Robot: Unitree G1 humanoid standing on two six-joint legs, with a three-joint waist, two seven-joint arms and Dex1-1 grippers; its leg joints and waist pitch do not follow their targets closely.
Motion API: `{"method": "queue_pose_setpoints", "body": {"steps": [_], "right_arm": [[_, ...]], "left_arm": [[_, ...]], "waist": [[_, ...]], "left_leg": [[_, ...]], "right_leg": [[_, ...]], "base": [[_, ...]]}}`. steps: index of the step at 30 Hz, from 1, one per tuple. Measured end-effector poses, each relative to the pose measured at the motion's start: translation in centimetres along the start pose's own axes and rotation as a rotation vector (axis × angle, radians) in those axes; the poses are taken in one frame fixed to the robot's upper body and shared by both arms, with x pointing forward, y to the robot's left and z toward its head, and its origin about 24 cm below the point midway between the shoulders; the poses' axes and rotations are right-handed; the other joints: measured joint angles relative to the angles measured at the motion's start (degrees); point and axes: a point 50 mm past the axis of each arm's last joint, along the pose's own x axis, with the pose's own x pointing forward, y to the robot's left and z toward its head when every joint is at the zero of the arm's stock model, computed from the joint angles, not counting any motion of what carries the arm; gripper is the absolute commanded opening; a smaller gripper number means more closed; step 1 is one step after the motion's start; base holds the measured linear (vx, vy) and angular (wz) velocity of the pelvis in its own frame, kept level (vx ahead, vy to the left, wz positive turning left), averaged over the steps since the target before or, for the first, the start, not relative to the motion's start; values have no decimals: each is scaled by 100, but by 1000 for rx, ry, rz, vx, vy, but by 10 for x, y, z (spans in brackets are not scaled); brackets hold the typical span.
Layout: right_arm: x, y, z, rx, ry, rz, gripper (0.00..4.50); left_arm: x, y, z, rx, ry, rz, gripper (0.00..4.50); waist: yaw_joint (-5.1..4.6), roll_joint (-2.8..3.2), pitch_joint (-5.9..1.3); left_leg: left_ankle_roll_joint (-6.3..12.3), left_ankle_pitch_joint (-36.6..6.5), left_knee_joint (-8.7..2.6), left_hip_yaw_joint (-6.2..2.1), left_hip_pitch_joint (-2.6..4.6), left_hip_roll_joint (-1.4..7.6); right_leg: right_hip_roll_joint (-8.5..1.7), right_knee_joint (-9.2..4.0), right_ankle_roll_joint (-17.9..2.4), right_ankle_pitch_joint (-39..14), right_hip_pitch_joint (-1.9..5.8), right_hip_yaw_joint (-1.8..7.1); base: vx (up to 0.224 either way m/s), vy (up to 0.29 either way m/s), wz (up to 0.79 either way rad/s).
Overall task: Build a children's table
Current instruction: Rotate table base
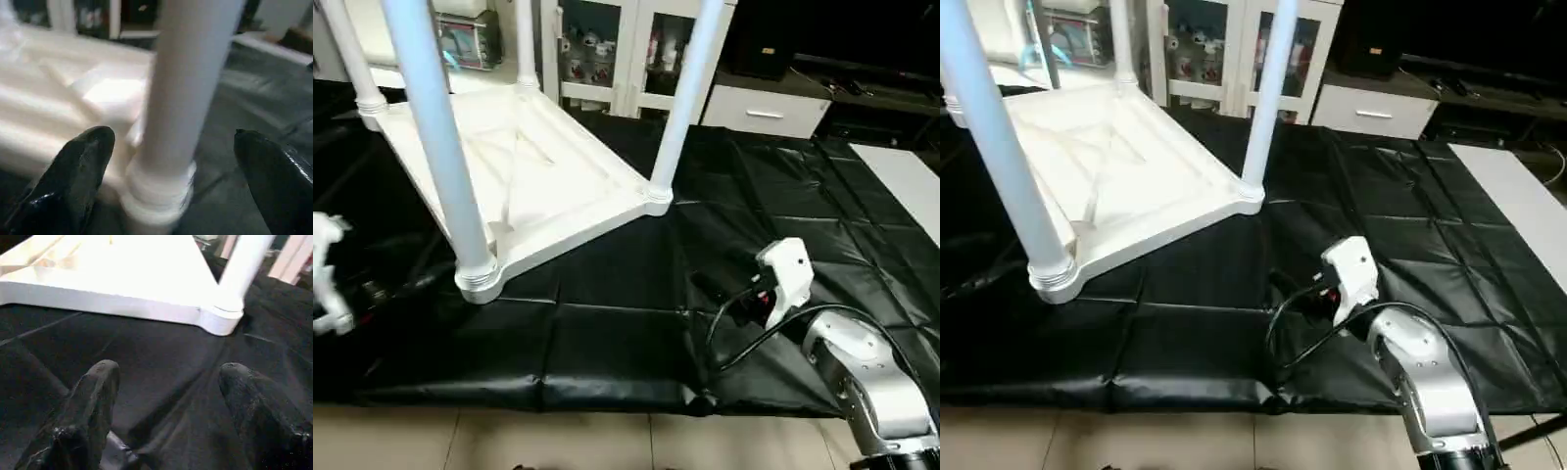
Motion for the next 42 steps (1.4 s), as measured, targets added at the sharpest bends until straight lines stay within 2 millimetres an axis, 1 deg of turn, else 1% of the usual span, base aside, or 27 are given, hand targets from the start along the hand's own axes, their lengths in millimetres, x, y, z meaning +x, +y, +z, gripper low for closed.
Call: {"method": "queue_pose_setpoints", "body": {"steps": [2,5,8,10,12,15,16,18,20,23,26,28,29,31,34,37,40,42], "right_arm": [[0,1,-1,-5,1,6,352],[2,4,-2,-21,9,18,352],[3,5,-2,-26,11,25,352],[2,5,-4,-25,16,25,352],[2,5,-4,-27,16,26,352],[-1,6,-9,-26,31,32,352],[-2,7,-11,-25,37,37,352],[-1,9,-11,-26,37,45,352],[-2,9,-11,-27,40,46,352],[-2,11,-12,-28,44,55,352],[-2,12,-13,-30,48,62,352],[-2,13,-13,-34,51,67,352],[-1,14,-14,-35,52,73,352],[-2,15,-15,-34,57,78,352],[-7,15,-21,-27,80,75,352],[-9,12,-21,-34,88,66,352],[-9,12,-21,-35,86,64,352],[-9,12,-21,-35,86,64,352]], "left_arm": [[16,-5,2,22,-21,-23,448],[48,-16,10,61,-69,-72,448],[62,-21,13,76,-82,-102,448],[78,-30,16,79,-93,-146,448],[88,-37,16,77,-94,-189,448],[116,-63,18,57,-105,-309,448],[127,-78,19,59,-108,-375,448],[139,-97,22,68,-119,-463,448],[157,-122,31,63,-164,-567,448],[179,-152,45,86,-204,-668,448],[201,-176,52,111,-217,-707,448],[222,-191,56,127,-217,-659,448],[228,-195,57,139,-218,-643,448],[240,-200,58,161,-213,-575,448],[246,-197,52,181,-195,-520,448],[245,-192,47,191,-180,-509,448],[241,-186,46,208,-190,-515,448],[235,-181,37,214,-191,-530,448]], "waist": [[1,-4,-3],[15,-10,-7],[-15,-23,-16],[-27,-11,-8],[-22,-6,-5],[59,5,2],[88,10,6],[98,16,10],[111,16,10],[106,25,13],[99,40,13],[101,43,11],[101,54,7],[86,88,-11],[55,117,-25],[46,125,-26],[77,132,-29],[71,142,-36]], "left_leg": [[0,0,0,-1,2,1],[0,0,0,-1,0,1],[0,0,0,0,1,0],[0,0,0,0,-2,0],[0,0,0,-1,-2,1],[2,-2,0,0,-20,0],[7,-6,0,1,-33,-2],[13,-12,0,7,-48,-3],[14,-14,0,6,-55,-2],[13,-13,0,6,-50,0],[11,-10,5,6,-44,0],[12,-10,10,3,-51,0],[12,-10,12,3,-51,0],[12,-9,18,2,-52,-1],[12,-10,15,0,-60,0],[12,-9,10,-8,-59,4],[12,-9,11,-10,-58,4],[14,-11,11,-7,-56,2]], "right_leg": [[0,2,0,0,0,-3],[0,2,0,0,2,-2],[0,2,0,0,1,-1],[0,1,0,0,-1,-1],[0,5,0,0,-1,-4],[-3,0,-5,3,-3,-3],[-6,-7,-18,11,-8,-2],[-10,-7,-18,11,-19,0],[-9,-6,-17,9,-23,-6],[-9,-4,-16,8,-18,-6],[-10,-4,-15,8,-10,-4],[-10,-5,16,-10,-7,-3],[-11,-5,16,-10,-5,-3],[-11,-7,19,-9,-4,-3],[-11,-3,21,-9,-2,-7],[-10,-3,20,-9,-9,-21],[-10,-7,10,-3,-7,-22],[-12,-10,-3,5,-3,-18]], "base": [[0,0,0],[0,0,0],[0,0,0],[0,0,0],[0,0,0],[0,0,0],[0,0,0],[0,0,0],[0,0,0],[0,0,0],[0,0,0],[0,0,0],[0,0,0],[0,0,0],[0,0,0],[0,0,0],[0,0,0],[0,0,0]]}}
